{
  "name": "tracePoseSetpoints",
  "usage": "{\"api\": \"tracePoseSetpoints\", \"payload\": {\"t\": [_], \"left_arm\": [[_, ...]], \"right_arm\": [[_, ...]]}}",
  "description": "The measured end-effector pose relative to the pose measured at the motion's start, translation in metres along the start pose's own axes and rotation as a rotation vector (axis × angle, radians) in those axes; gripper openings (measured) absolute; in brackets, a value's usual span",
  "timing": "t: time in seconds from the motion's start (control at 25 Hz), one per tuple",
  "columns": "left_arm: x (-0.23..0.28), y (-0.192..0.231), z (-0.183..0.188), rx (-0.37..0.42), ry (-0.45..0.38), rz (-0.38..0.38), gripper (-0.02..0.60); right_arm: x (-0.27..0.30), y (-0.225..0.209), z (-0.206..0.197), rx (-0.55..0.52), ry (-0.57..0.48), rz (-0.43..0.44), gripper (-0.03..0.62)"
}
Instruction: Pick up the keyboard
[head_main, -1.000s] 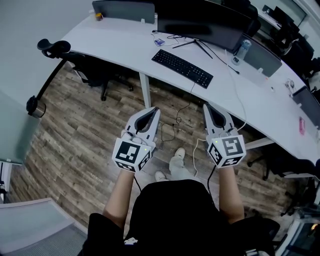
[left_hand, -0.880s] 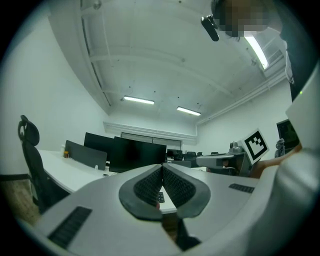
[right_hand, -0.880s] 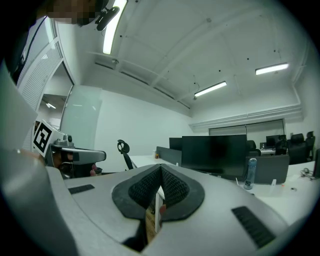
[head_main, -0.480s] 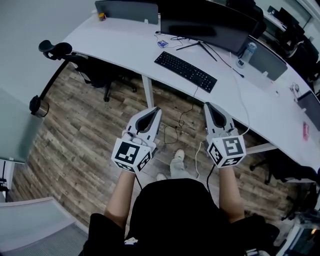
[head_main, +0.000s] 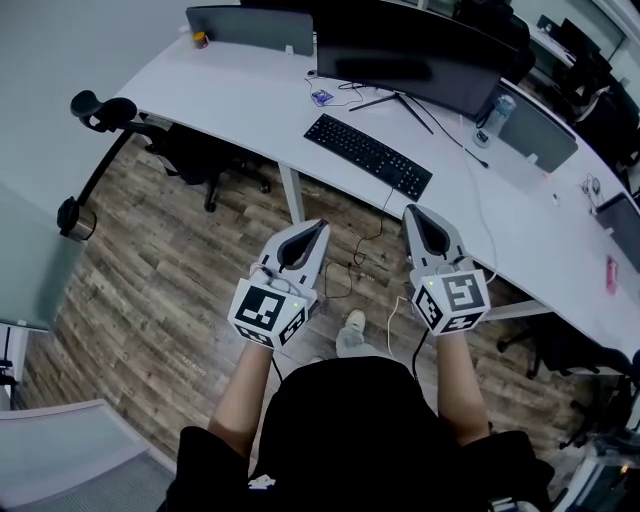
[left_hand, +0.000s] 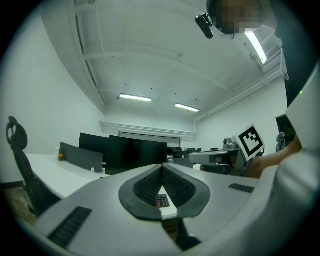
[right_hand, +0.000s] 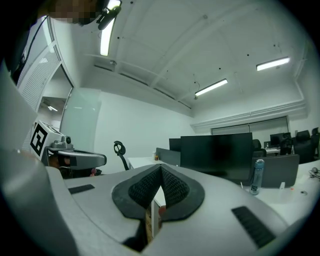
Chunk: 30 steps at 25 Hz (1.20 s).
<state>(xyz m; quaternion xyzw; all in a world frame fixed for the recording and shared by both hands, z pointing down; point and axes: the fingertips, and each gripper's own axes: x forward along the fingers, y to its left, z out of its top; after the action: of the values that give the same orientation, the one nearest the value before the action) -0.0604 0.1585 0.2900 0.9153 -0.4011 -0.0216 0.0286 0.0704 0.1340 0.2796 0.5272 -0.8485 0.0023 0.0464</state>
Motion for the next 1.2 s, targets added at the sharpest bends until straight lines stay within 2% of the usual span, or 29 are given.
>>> {"api": "tracePoseSetpoints", "payload": {"t": [0.24, 1.2], "left_arm": [[0.025, 0.016, 0.003, 0.035, 0.007, 0.004, 0.009], [0.118, 0.043, 0.007, 0.058, 0.022, 0.024, 0.009]], "right_arm": [[0.024, -0.016, 0.004, 0.004, -0.008, 0.008, 0.005], [0.090, -0.087, 0.009, -0.007, -0.026, 0.056, 0.005]]}}
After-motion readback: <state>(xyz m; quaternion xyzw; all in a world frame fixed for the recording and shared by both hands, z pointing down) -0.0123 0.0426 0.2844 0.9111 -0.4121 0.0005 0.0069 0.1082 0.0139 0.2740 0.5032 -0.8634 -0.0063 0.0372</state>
